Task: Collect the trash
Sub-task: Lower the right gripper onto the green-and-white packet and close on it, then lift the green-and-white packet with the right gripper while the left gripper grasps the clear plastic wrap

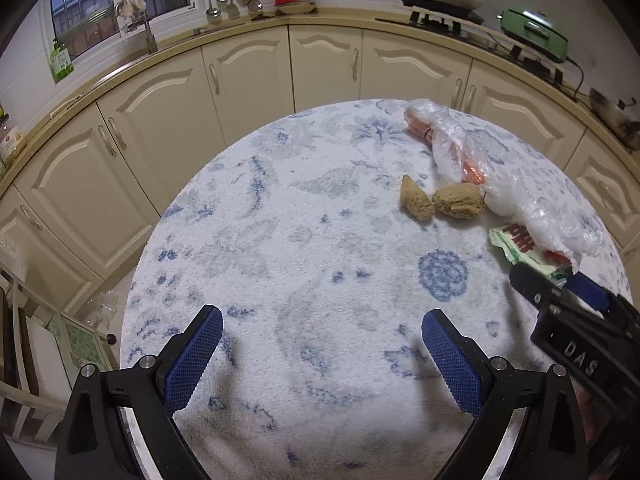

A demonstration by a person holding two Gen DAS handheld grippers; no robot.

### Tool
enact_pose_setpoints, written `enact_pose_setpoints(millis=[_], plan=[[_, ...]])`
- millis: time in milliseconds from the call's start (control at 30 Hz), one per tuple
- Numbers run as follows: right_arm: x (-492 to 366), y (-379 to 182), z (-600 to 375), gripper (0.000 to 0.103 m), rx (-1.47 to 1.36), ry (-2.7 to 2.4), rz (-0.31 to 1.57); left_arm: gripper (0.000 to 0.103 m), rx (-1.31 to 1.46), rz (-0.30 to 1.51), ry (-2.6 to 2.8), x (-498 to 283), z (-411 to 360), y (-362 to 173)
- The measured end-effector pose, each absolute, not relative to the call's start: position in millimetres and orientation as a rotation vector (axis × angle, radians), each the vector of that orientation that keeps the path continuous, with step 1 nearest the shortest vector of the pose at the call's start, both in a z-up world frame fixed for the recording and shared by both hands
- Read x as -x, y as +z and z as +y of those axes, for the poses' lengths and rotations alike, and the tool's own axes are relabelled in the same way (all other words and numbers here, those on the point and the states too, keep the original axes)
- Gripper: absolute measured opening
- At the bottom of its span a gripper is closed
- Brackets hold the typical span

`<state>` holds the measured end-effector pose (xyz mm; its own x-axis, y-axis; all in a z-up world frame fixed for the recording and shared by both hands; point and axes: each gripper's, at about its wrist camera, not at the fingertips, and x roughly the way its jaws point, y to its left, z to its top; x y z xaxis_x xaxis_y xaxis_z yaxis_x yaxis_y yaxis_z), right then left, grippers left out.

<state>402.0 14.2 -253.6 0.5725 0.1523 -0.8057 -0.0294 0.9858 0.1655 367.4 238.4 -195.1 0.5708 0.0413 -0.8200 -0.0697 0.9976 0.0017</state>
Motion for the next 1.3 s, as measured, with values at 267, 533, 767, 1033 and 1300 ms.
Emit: enact_pose_setpoints(millis=[267, 533, 767, 1033, 1300], plan=[[-397, -250, 9, 0.073, -0.178, 0.122, 0.923, 0.098, 0.129, 0.992, 0.032, -361, 251, -199], [-363, -232, 4, 0.073, -0.137, 0.119, 0.842, 0.098, 0.095, 0.969, 0.010, -357, 231, -181], [-333, -215, -30, 0.073, -0.186, 0.134, 0.805, 0.098, 0.051, 0.962, -0.055, -362, 191, -171], [-301, -201, -75, 0.073, -0.308, 0.203, 0.806, 0.098, 0.032, 0.973, -0.102, -374, 153, -167], [-269, -165, -129, 0.073, -0.375, 0.131, 0.683, 0.098, 0.013, 0.999, -0.145, -383, 118, -171]])
